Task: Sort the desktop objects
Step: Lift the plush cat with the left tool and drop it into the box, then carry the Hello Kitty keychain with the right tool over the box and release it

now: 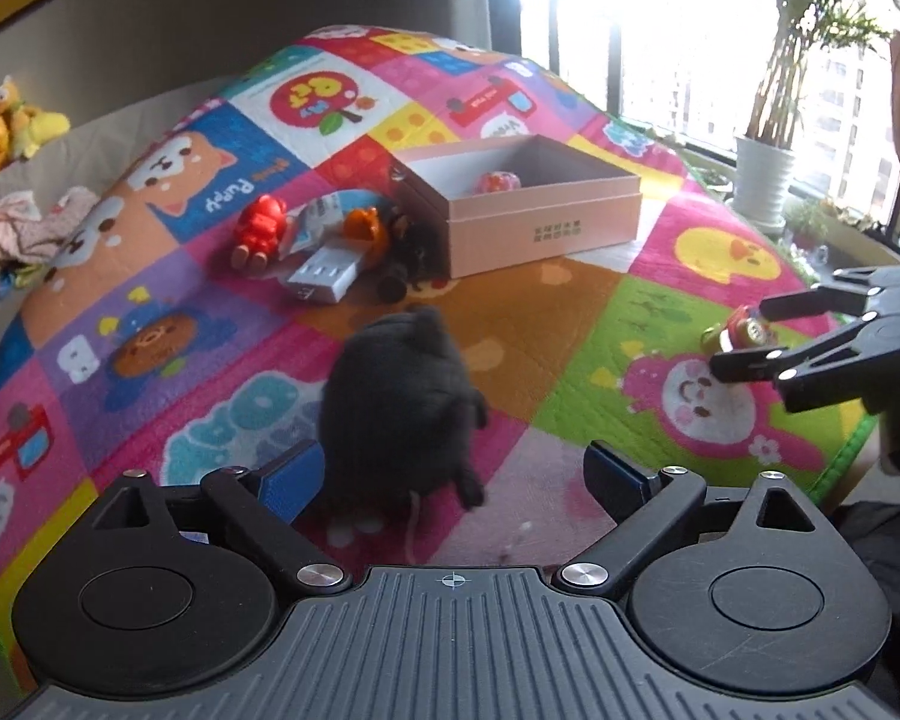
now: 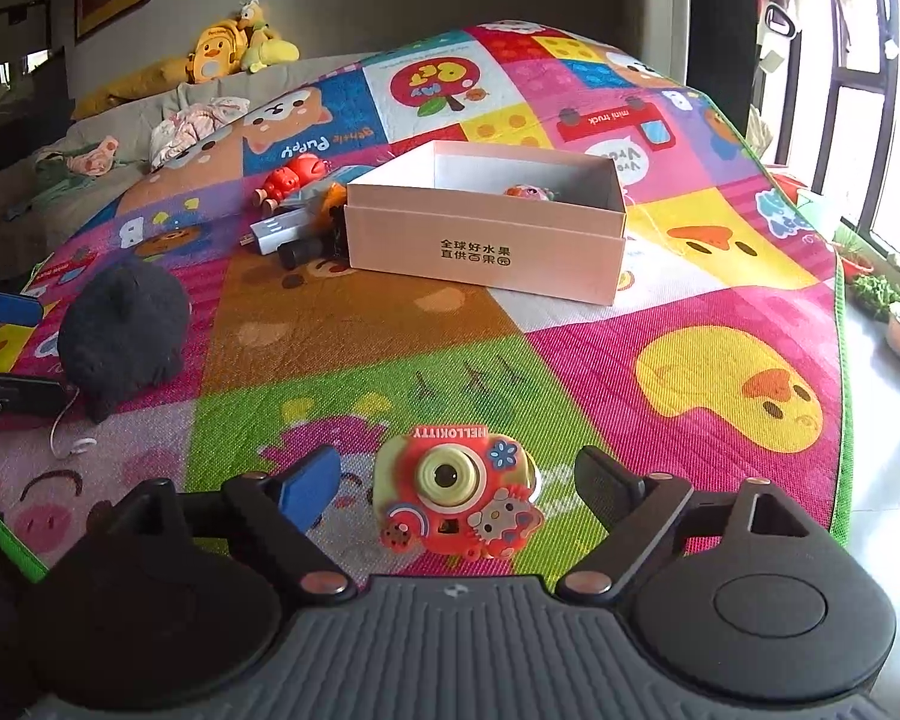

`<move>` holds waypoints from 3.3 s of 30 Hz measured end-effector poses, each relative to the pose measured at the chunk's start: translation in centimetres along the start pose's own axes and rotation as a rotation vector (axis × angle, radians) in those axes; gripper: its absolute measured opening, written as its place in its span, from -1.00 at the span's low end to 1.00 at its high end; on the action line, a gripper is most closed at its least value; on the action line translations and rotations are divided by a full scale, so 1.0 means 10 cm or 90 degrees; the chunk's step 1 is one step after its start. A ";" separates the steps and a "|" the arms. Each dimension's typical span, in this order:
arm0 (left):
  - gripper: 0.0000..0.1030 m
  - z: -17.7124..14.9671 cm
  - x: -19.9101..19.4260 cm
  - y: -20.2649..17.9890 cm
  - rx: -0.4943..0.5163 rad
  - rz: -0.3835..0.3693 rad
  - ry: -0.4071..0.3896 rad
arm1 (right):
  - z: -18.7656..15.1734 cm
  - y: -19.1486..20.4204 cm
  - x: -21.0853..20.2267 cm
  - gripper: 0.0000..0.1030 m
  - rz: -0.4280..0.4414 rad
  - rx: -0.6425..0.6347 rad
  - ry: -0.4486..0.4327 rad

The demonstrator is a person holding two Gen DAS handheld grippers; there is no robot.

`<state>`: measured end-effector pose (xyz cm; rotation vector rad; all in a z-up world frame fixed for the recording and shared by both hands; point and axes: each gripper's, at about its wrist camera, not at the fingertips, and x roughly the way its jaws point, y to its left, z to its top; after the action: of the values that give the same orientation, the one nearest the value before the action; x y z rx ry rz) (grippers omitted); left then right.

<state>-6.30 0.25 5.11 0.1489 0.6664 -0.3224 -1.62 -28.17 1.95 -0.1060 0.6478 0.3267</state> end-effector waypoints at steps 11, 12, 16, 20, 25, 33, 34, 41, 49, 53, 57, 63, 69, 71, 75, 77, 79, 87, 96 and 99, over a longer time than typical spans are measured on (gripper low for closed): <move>0.93 0.18 0.24 0.05 -0.048 0.086 -0.002 | -0.03 -0.02 -0.01 0.86 -0.014 0.013 -0.009; 0.93 0.20 0.30 0.03 -0.038 0.087 0.000 | -0.04 -0.01 -0.01 0.86 -0.014 0.011 -0.008; 0.93 0.19 0.56 -0.10 0.026 0.114 0.014 | -0.07 0.02 -0.02 0.87 -0.010 -0.005 -0.004; 0.90 0.15 0.72 -0.10 0.042 0.136 0.021 | -0.10 0.01 -0.01 0.89 -0.010 -0.001 0.002; 0.43 0.09 0.74 0.07 0.006 0.133 0.040 | -0.14 -0.01 0.01 0.89 -0.002 0.002 0.011; 0.39 0.07 0.40 0.15 -0.028 0.100 0.007 | -0.11 -0.02 0.01 0.64 0.000 0.002 0.003; 0.39 0.10 0.35 0.16 -0.035 0.092 -0.001 | -0.10 -0.02 0.03 0.58 0.003 0.000 0.007; 0.39 0.74 0.14 0.15 -0.047 0.035 -0.094 | 0.12 -0.12 -0.10 0.13 -0.006 -0.001 -0.029; 0.39 2.03 0.69 0.04 -0.053 -0.057 -0.186 | 0.68 -0.41 -0.42 0.13 -0.028 0.007 -0.130; 0.44 2.41 1.17 -0.01 -0.074 -0.084 -0.180 | 0.87 -0.42 -0.32 0.13 -0.034 -0.021 -0.128; 0.64 2.33 1.52 0.10 -0.102 -0.058 -0.134 | 1.04 -0.44 -0.23 0.13 -0.017 -0.022 -0.123; 0.82 1.61 1.47 0.38 -0.095 -0.017 -0.109 | 1.43 -0.57 -0.01 0.13 0.004 0.019 -0.130; 0.86 1.05 1.36 0.46 -0.055 0.020 -0.082 | 1.90 -0.67 0.63 0.13 -0.002 0.073 -0.081; 0.87 0.90 1.28 0.51 -0.061 0.033 -0.081 | 1.98 -0.69 0.87 0.13 -0.002 0.080 -0.041; 0.90 0.70 1.19 0.68 -0.105 0.049 -0.081 | 2.04 -0.72 1.11 0.16 0.003 0.106 -0.003; 0.92 0.61 1.17 0.76 -0.135 0.042 -0.077 | 2.06 -0.72 1.13 0.27 -0.004 0.114 -0.007; 0.93 0.55 1.17 0.82 -0.156 0.036 -0.073 | 2.08 -0.72 1.14 0.34 -0.011 0.118 -0.009; 0.94 0.42 1.11 0.92 -0.205 0.013 -0.075 | 1.91 -0.72 1.28 0.44 -0.013 0.149 0.066; 0.94 0.42 1.16 0.82 -0.200 -0.003 -0.064 | 2.13 -0.47 1.64 0.38 0.134 0.190 0.080; 0.94 0.40 1.10 0.82 -0.204 0.003 -0.067 | 2.21 -0.35 1.44 0.37 0.150 0.150 0.025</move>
<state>6.99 4.32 1.57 -0.1719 0.6050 -0.2131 23.01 -23.23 10.71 0.1906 0.7353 0.4731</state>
